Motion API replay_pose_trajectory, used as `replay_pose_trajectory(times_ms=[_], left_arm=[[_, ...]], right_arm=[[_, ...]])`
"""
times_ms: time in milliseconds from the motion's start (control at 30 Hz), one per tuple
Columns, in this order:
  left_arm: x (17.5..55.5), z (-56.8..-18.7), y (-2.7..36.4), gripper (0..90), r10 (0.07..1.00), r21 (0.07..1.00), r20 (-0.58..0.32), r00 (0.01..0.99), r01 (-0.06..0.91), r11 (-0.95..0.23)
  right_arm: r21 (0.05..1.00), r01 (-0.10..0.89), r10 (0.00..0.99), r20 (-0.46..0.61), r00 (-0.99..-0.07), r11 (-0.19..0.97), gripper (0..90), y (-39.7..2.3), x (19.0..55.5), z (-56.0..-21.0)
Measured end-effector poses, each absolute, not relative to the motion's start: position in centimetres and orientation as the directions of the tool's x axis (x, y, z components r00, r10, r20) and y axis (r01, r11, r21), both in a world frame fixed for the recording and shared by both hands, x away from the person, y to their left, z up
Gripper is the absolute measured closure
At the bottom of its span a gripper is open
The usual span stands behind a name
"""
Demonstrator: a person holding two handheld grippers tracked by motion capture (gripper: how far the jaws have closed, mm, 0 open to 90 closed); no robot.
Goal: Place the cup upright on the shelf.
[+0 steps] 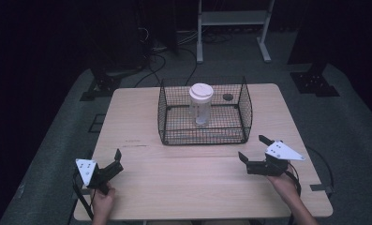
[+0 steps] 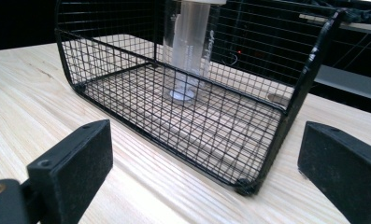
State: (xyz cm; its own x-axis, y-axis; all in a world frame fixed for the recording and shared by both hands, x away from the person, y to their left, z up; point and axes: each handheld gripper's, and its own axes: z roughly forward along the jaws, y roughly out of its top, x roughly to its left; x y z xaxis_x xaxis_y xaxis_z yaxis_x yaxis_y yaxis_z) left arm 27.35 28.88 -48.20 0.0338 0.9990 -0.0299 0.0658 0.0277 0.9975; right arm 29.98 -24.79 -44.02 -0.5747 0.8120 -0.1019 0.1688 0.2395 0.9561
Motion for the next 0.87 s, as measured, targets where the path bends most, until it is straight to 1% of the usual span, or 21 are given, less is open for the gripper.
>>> replay_pose_trajectory(times_ms=[433,867], left_arm=[[27.3,-48.2,28.9,0.0,0.999,0.997,-0.03,0.032,0.066,0.028],[27.4,-48.2,28.9,0.0,0.999,0.997,-0.033,0.03,0.066,0.031]], right_arm=[[0.959,0.191,0.83,-0.072,-0.553,0.211,2.6,-26.2,28.6,-45.1],[0.958,0.209,0.841,-0.056,-0.538,0.198,2.6,-26.8,27.0,-46.3]])
